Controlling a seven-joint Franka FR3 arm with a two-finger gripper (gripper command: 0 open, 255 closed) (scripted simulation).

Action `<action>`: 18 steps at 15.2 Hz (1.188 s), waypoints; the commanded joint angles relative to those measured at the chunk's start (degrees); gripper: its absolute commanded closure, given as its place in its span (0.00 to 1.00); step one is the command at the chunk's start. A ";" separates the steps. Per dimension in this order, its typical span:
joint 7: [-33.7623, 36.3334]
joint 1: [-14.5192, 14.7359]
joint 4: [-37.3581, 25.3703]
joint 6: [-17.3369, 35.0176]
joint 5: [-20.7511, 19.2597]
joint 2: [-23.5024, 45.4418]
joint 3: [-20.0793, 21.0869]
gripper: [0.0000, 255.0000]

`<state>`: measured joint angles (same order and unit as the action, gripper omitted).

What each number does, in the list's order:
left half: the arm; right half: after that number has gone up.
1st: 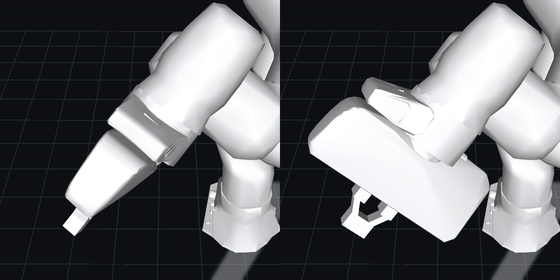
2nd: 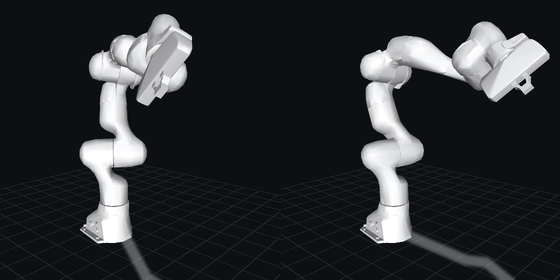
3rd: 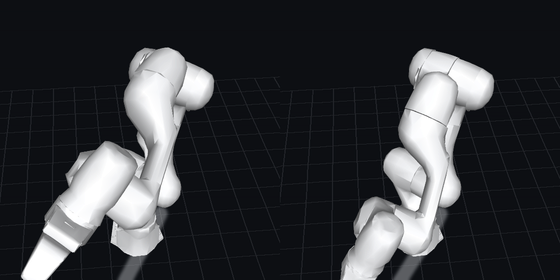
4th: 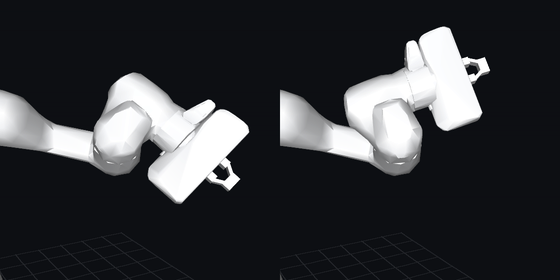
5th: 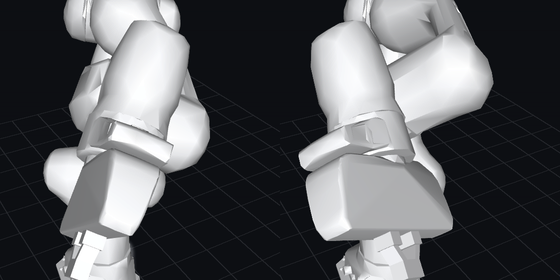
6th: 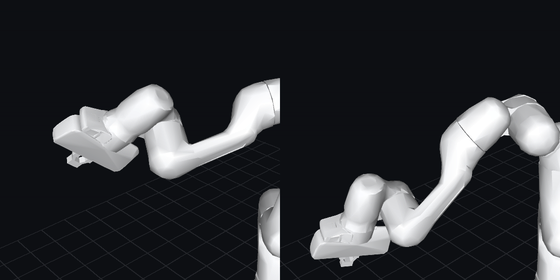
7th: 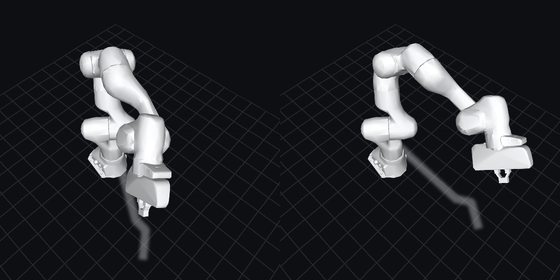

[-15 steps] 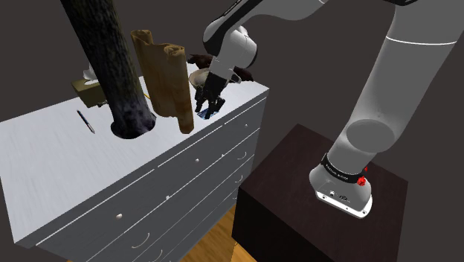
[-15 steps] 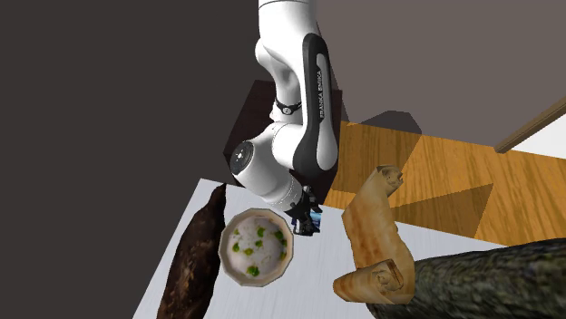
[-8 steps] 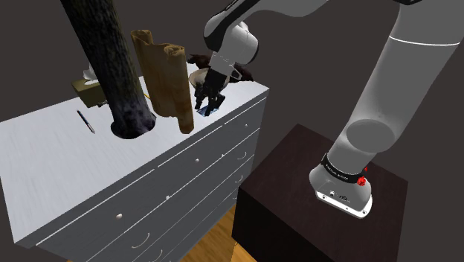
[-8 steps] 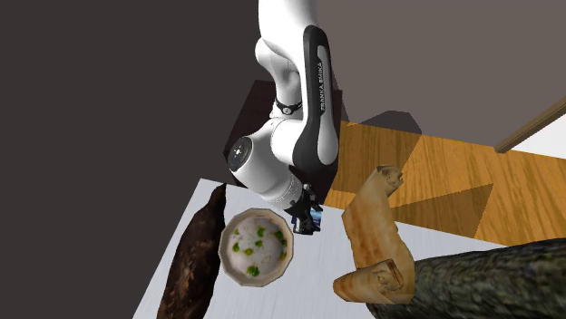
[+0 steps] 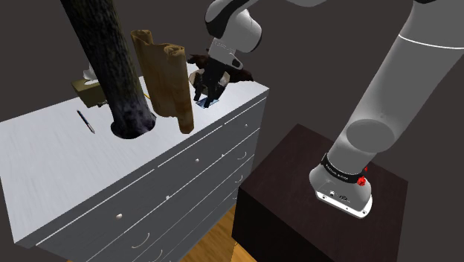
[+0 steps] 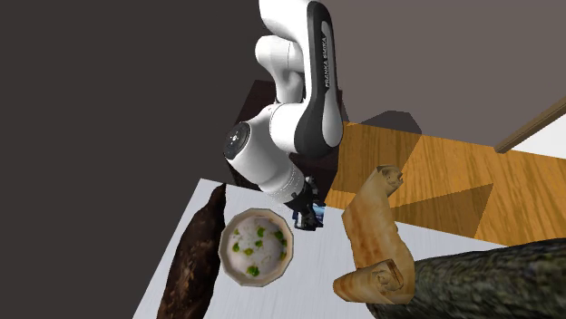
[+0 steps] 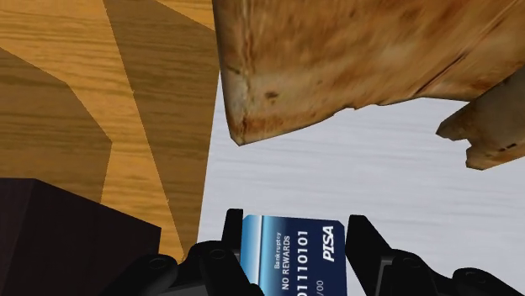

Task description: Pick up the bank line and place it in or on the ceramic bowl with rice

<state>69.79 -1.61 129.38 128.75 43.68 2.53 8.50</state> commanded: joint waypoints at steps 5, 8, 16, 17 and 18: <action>2.93 -0.30 -1.36 -3.62 -1.83 -2.89 -0.33 1.00; 4.31 -0.44 -2.23 -5.41 -2.64 -4.13 -0.46 1.00; 7.81 -0.82 -5.09 -10.25 -4.53 -6.93 -0.81 1.00; 8.23 -0.86 -5.50 -10.86 -4.74 -7.23 -0.85 1.00; 8.65 -0.91 -5.93 -11.47 -4.95 -7.52 -0.89 1.00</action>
<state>77.91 -2.45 124.09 118.06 39.02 -4.74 7.67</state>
